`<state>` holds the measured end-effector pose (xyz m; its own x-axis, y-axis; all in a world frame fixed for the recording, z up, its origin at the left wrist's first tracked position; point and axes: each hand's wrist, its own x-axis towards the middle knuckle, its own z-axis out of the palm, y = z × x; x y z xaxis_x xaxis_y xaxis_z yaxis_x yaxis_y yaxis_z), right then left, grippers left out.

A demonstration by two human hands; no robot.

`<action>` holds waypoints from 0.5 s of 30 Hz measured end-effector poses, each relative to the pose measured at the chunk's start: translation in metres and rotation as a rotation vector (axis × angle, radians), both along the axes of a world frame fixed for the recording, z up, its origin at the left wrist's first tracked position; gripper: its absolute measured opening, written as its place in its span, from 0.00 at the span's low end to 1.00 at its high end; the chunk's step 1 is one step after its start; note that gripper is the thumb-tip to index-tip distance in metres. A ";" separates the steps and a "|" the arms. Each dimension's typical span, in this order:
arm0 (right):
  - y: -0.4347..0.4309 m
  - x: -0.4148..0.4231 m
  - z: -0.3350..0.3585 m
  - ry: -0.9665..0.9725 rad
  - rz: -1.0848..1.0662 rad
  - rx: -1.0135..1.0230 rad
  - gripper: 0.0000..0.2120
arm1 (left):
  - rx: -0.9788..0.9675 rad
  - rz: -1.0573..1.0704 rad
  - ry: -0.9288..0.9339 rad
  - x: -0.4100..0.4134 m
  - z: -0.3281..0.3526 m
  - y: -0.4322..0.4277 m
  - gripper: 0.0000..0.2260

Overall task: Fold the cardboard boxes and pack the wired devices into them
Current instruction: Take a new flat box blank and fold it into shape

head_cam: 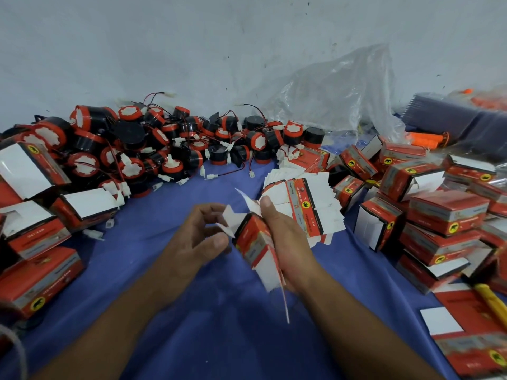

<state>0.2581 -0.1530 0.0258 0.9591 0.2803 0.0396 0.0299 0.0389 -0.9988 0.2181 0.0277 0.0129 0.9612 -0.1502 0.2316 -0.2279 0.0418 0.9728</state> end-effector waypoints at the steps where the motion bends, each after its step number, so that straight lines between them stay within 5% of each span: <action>1: 0.001 -0.003 0.002 -0.029 0.022 0.025 0.31 | 0.027 0.001 0.008 -0.001 0.000 -0.001 0.31; 6: 0.009 -0.007 0.004 -0.143 0.023 -0.027 0.14 | 0.011 -0.005 0.099 -0.004 0.005 -0.007 0.34; 10: 0.005 -0.006 0.005 -0.187 -0.053 0.076 0.18 | -0.159 -0.104 0.152 -0.007 0.018 -0.010 0.24; 15: -0.001 0.000 0.005 -0.235 -0.078 0.066 0.21 | -0.022 0.257 0.029 -0.007 0.027 -0.007 0.22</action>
